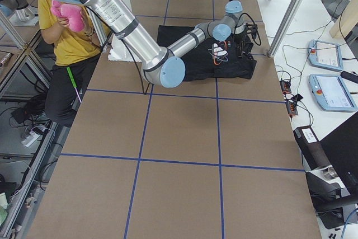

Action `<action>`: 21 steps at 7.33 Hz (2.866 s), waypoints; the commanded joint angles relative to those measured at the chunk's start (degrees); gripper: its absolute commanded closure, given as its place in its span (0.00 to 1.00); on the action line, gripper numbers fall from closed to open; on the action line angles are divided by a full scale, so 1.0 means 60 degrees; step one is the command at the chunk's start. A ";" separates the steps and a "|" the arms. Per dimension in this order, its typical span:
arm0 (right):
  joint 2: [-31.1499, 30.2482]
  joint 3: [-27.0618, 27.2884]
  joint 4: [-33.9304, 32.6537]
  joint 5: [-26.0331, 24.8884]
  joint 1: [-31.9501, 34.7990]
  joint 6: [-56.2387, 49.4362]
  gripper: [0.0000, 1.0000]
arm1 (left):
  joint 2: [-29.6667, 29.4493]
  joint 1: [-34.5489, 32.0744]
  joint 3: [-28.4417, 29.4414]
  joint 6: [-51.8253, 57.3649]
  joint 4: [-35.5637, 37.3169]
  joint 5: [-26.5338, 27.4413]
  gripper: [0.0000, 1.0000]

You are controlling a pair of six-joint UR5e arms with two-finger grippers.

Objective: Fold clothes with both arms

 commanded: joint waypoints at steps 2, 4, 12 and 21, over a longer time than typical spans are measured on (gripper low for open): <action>-0.3228 0.2557 0.0020 0.1364 0.1338 -0.2546 0.00 | -0.0639 0.0669 0.2462 -0.0175 -0.1694 0.1279 0.00; -0.3878 0.2619 0.0138 0.1792 0.1911 -0.3589 0.00 | -0.0625 0.1182 0.2904 -0.0190 -0.2020 0.2098 0.00; -0.3880 0.2619 0.0138 0.1793 0.1928 -0.3563 0.00 | -0.0434 0.1448 0.3008 -0.0161 -0.2285 0.2278 0.47; -0.3894 0.2634 0.0138 0.1778 0.1913 -0.3519 0.00 | -0.0126 0.1756 0.2979 -0.0205 -0.2988 0.2248 0.61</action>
